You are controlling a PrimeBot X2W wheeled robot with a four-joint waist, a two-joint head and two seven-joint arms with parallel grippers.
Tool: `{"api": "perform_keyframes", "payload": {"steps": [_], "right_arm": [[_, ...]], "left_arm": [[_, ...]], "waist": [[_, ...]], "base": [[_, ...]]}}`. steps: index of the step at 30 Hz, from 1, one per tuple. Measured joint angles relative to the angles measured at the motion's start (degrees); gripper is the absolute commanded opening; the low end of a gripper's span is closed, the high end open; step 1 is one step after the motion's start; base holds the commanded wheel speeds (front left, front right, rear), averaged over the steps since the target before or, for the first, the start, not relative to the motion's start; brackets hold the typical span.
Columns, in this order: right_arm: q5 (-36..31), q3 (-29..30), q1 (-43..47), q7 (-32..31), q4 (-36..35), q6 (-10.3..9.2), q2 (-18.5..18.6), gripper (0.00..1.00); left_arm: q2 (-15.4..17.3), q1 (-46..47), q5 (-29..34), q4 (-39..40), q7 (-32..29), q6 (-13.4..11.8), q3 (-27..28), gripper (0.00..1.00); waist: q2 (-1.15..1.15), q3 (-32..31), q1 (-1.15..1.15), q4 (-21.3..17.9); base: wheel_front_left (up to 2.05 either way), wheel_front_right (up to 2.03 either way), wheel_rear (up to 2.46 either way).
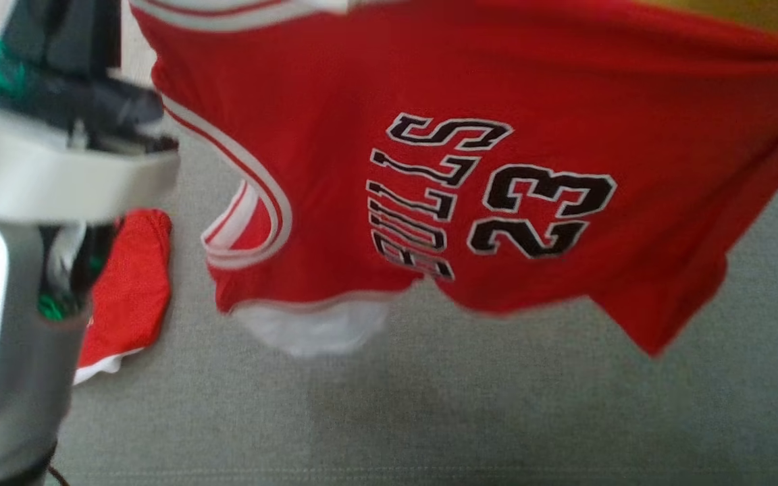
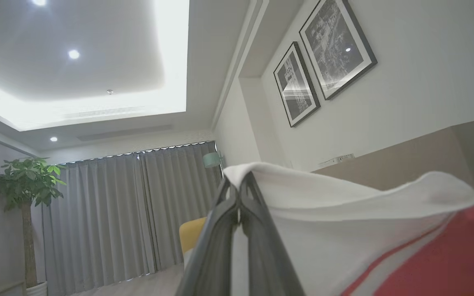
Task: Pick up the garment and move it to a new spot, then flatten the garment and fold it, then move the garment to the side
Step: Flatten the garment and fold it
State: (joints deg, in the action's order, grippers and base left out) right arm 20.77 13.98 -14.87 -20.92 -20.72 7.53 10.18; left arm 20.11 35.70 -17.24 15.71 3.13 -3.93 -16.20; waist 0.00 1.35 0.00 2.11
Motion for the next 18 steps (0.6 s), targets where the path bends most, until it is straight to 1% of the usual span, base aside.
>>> {"api": "perform_keyframes", "payload": {"steps": [5, 10, 14, 18], "right_arm": [[1.32, -0.14, -0.31, -1.86, 0.24, 0.00, -0.04, 0.00], [2.49, -1.62, -3.85, -1.79, 3.87, 0.00, -0.36, 0.00], [2.86, -2.97, -10.00, -1.13, 9.96, 0.00, -0.57, 0.00], [2.75, -5.80, -20.45, 2.14, 19.22, 0.00, -0.55, 0.00]], "left_arm": [[-0.49, 3.74, -1.20, -5.11, -0.60, 1.48, -0.85, 0.00], [-2.12, 6.59, -2.22, -12.87, -0.25, 3.21, -2.12, 0.00], [-3.37, 12.63, -2.16, -21.81, 1.44, 4.92, -3.47, 0.00], [-4.91, 21.69, -1.78, -32.71, 5.41, 6.23, -3.46, 0.00]], "waist": [[0.00, 0.06, 0.00, -0.06], [0.00, 1.89, 0.00, -0.09], [0.00, 4.47, 0.00, -0.20], [0.00, 7.44, 0.00, -0.62]], "base": [[0.00, 0.00, 0.00], [0.00, 0.00, 0.00], [0.00, 0.00, 0.00], [0.00, 0.00, 0.00]]}}
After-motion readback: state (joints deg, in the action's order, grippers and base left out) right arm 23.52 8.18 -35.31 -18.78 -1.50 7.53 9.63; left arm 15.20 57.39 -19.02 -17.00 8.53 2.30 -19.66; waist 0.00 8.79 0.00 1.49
